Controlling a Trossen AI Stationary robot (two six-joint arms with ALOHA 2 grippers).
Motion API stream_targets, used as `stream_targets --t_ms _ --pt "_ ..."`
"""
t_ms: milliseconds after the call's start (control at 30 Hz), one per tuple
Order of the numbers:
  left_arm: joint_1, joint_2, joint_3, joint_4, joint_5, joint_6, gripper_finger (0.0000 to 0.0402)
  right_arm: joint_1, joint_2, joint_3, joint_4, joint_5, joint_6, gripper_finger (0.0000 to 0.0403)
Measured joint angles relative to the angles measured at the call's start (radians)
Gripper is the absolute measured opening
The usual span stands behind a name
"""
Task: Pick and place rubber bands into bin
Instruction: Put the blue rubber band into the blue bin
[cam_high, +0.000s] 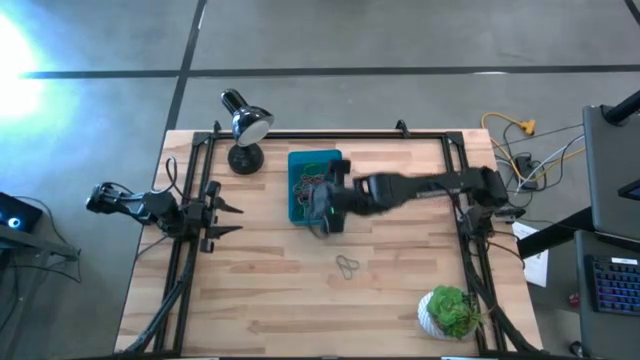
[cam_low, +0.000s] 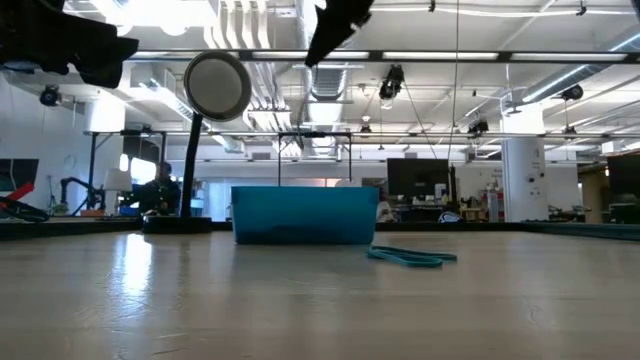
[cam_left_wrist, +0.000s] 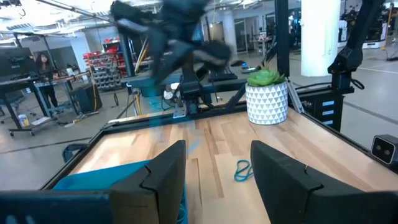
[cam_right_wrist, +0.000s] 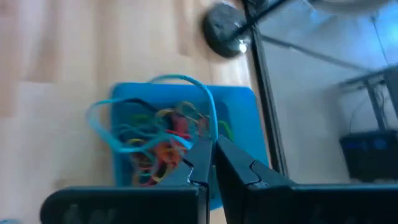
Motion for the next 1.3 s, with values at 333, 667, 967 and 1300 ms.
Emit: stream_targets --t_ms 333,667,967,1300 --pt "0.0 0.003 -0.001 -0.001 0.003 0.009 0.0167 -0.248 0.002 -0.108 0.156 -0.212 0.0 0.0008" --pt "0.0 0.006 -0.002 -0.001 0.002 0.018 0.0167 -0.378 0.003 -0.242 0.329 -0.478 0.057 0.0023" --pt "0.0 0.006 -0.002 -0.002 -0.001 0.019 0.0167 -0.394 0.003 -0.3 0.348 -0.494 0.114 0.0132" --pt "0.0 0.006 -0.002 -0.002 -0.001 0.019 0.0167 -0.326 0.003 -0.301 0.343 -0.495 0.081 0.0187"
